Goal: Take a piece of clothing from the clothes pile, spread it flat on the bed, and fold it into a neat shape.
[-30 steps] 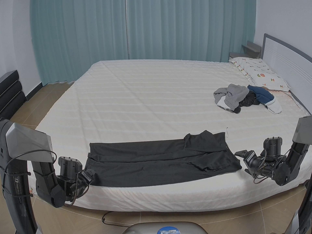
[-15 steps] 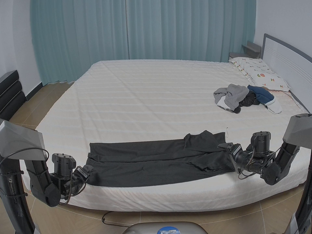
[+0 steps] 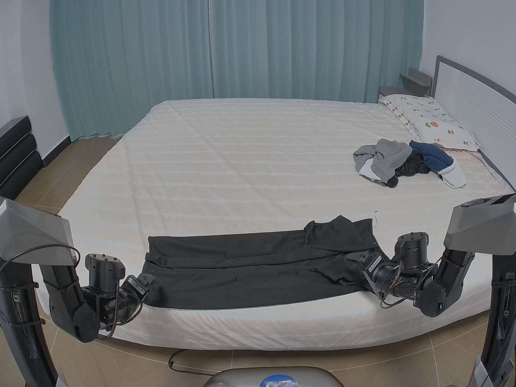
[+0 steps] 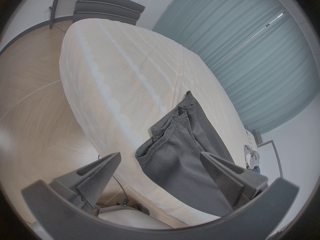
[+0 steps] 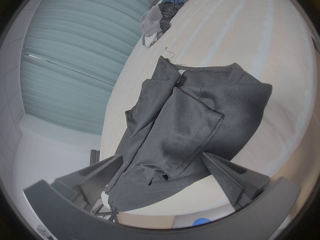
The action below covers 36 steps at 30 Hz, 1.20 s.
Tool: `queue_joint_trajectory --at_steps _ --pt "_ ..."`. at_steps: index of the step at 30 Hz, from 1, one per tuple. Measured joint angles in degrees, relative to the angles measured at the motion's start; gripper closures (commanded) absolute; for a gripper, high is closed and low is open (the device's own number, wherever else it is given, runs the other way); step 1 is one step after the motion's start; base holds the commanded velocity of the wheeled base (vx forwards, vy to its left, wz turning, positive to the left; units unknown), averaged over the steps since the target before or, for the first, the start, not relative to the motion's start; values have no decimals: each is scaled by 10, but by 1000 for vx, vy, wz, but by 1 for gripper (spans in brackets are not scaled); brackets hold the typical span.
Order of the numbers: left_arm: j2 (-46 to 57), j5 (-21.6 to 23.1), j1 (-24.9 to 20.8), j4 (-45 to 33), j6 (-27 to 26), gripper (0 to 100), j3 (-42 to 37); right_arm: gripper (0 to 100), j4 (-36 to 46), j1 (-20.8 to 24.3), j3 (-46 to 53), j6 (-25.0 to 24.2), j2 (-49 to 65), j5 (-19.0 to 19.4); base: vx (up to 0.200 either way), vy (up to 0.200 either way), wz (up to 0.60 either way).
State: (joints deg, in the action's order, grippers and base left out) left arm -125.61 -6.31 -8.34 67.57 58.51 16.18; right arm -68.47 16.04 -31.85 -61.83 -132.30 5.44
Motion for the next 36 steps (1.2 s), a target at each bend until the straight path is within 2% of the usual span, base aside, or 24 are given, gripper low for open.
queue_joint_trajectory --at_steps 11,12,22,36 --pt "-1 0 0 0 0 0 0 0 -13 8 -1 3 -17 -20 0 0 0" --pt "-1 0 0 0 0 0 0 100 -16 8 -2 3 -19 -23 0 0 0" --pt "-2 0 0 0 0 0 0 100 -24 9 1 0 -19 -44 0 0 0" --pt "-2 0 0 0 -1 0 0 100 -17 12 -1 -2 22 -44 0 0 0"
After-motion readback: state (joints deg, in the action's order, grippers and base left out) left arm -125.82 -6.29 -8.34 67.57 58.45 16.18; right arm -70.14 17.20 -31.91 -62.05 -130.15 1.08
